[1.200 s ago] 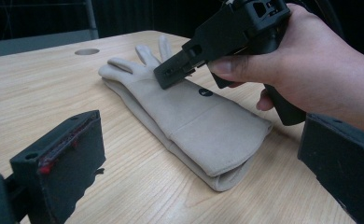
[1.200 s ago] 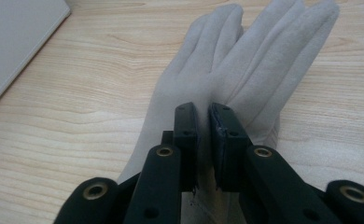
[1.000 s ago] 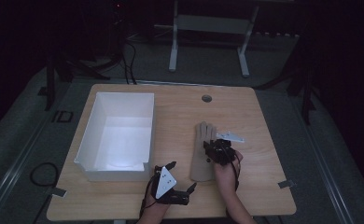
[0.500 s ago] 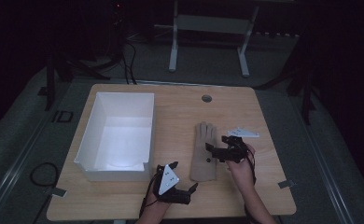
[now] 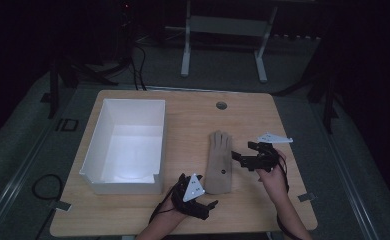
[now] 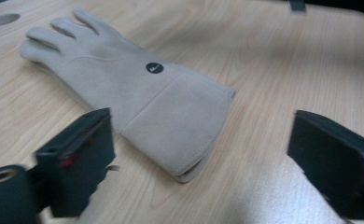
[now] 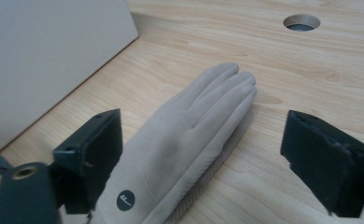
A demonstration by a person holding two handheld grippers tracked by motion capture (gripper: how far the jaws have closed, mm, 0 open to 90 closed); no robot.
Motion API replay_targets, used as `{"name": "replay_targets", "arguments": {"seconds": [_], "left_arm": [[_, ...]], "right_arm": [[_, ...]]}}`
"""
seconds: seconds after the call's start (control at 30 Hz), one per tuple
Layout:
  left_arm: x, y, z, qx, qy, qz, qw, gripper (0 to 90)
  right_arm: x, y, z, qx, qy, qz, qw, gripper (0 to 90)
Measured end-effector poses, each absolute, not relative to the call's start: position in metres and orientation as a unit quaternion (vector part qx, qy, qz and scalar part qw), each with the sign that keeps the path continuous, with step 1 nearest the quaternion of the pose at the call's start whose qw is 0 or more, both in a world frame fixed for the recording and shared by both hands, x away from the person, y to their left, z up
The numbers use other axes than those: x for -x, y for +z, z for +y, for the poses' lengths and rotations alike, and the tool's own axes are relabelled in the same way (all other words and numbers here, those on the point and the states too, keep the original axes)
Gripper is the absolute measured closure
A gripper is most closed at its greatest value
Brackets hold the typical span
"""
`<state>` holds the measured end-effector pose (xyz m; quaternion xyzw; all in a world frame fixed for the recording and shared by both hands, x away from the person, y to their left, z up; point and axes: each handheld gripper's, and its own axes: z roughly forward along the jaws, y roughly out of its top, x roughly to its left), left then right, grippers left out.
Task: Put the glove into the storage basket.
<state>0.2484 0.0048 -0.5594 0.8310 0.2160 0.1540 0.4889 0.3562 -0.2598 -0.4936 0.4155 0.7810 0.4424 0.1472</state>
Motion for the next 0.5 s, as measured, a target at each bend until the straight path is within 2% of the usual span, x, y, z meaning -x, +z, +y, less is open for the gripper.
{"name": "replay_targets", "arguments": {"seconds": [0.1,0.2,0.3,0.33,0.5], "left_arm": [[-0.256,-0.559,0.002,-0.839,0.133,0.187,0.493,10.1],[-0.262,-0.560,-0.003,-0.850,0.125,0.167,0.483,14.6],[-0.266,-0.562,-0.009,-0.869,0.129,0.146,0.454,16.1],[-0.267,-0.562,-0.010,-0.874,0.131,0.136,0.449,19.2],[-0.278,-0.562,-0.015,-0.881,0.126,0.126,0.437,23.9]], "right_arm": [[-0.357,-0.490,-0.260,-0.411,0.448,0.781,0.145,10.8],[-0.360,-0.489,-0.259,-0.410,0.447,0.781,0.150,11.0],[-0.366,-0.490,-0.257,-0.406,0.451,0.782,0.143,13.9],[-0.370,-0.490,-0.256,-0.406,0.448,0.784,0.141,14.3],[-0.387,-0.497,-0.248,-0.409,0.437,0.789,0.135,17.9]]}}
